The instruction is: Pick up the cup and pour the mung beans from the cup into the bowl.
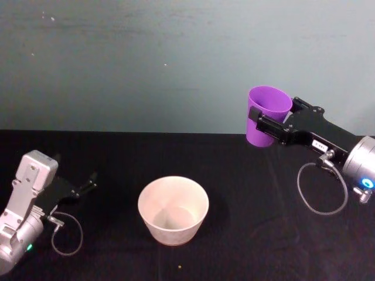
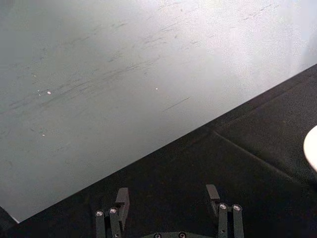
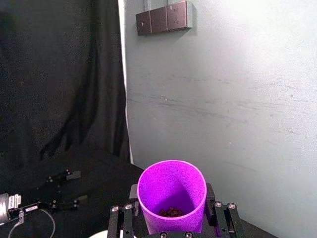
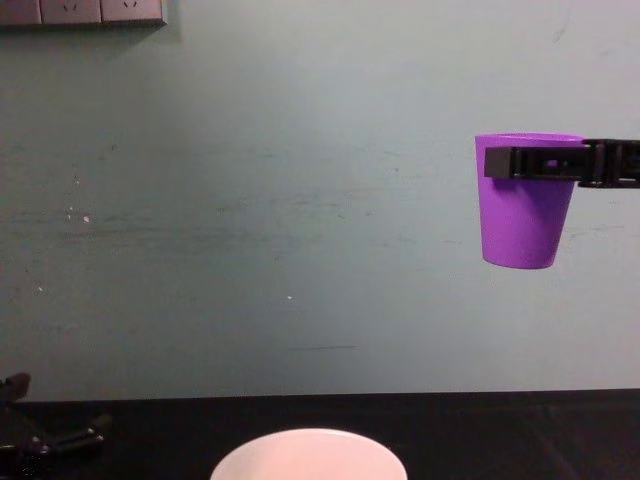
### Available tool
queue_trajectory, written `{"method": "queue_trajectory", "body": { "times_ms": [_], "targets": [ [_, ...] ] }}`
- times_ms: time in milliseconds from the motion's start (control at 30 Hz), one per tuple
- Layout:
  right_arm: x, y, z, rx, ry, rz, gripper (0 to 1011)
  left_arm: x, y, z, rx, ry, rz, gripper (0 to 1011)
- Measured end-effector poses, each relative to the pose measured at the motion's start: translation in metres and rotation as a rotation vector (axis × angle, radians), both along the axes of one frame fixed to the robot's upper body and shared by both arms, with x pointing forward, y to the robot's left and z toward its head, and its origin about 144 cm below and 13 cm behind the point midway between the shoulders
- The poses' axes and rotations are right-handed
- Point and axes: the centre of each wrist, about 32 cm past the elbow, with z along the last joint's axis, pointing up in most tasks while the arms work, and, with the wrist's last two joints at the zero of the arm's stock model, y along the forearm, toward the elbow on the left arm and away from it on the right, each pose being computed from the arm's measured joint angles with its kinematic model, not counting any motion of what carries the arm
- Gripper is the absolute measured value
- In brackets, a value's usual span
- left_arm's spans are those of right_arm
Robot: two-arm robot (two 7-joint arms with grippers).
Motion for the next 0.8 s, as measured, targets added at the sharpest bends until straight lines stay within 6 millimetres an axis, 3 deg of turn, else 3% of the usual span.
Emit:
{"method": "queue_trajectory", "body": {
  "times_ms": [800],
  "targets": [
    [0.0000,0.0000,0.0000,0.000,0.000,0.000,748,0.0000,0.0000,0.0000,0.000,0.000,0.000,1004]
  ]
}}
